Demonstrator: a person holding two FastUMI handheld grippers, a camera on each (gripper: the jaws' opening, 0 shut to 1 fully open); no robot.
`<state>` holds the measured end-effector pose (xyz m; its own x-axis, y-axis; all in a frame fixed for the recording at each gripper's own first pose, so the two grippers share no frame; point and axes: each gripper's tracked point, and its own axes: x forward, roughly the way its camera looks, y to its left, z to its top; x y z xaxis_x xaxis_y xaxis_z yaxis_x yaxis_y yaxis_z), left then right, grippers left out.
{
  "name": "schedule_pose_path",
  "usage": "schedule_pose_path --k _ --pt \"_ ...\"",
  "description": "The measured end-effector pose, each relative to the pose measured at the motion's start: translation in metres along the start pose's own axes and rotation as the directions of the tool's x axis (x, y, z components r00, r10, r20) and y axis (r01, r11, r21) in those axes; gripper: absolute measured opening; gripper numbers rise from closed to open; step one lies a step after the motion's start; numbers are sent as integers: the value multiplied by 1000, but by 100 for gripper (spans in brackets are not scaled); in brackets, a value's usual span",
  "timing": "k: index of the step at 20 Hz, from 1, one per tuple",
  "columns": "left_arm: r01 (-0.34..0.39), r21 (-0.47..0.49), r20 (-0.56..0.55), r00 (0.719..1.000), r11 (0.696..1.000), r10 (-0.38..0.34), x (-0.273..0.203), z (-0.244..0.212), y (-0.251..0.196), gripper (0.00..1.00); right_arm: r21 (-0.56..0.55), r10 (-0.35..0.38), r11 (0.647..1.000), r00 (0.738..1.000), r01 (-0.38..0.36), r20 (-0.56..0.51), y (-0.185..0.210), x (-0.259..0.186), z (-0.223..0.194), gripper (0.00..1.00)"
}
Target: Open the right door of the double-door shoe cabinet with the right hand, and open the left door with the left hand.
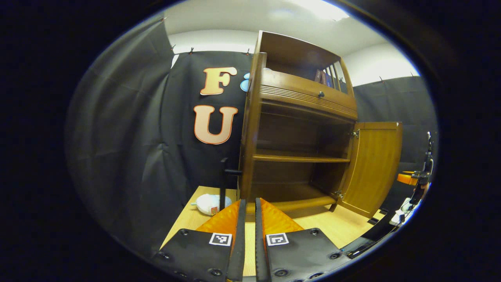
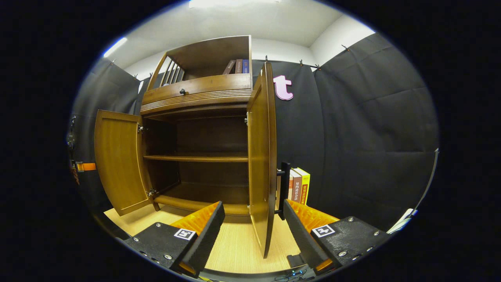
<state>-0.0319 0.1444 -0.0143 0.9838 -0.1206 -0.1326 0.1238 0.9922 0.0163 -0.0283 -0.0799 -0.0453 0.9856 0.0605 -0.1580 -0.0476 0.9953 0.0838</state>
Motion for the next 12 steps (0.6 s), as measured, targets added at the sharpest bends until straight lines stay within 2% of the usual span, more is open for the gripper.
schedule_pose_path --k 1,2,3,4,5,7,8,9,10,11,12 --pt "-31 47 22 999 998 30 3 8 -12 14 -2 7 1000 1000 -7 1 2 3 -1 92" --pt "-55 82 50 997 995 51 5 16 -25 18 -6 10 1000 1000 -10 3 3 5 -1 92" --pt "-46 92 63 997 995 41 11 20 -47 18 -12 10 1000 1000 -10 5 3 6 -1 99" --pt "-25 80 69 997 996 19 19 23 -72 16 -14 20 1000 1000 -19 12 5 6 0 99" --pt "-11 67 79 997 998 6 29 22 -95 16 -13 30 999 999 -30 20 9 5 0 92" --pt "-16 56 133 991 998 9 40 30 -125 18 -8 33 999 999 -33 26 10 5 -2 92" --pt "-15 41 156 988 999 8 44 33 -139 20 -9 31 999 999 -30 28 10 4 -2 99" --pt "-20 36 157 988 999 15 45 30 -148 15 -10 29 1000 999 -29 28 9 3 -2 99" --pt "-20 35 135 991 999 15 47 23 -157 27 -11 27 1000 999 -27 27 8 1 -3 92" --pt "-17 21 118 993 1000 14 48 15 -167 31 -13 23 1000 999 -22 29 6 -1 -3 92" --pt "-14 8 110 994 1000 13 46 9 -173 31 -15 16 1000 999 -15 34 4 -3 -3 99"
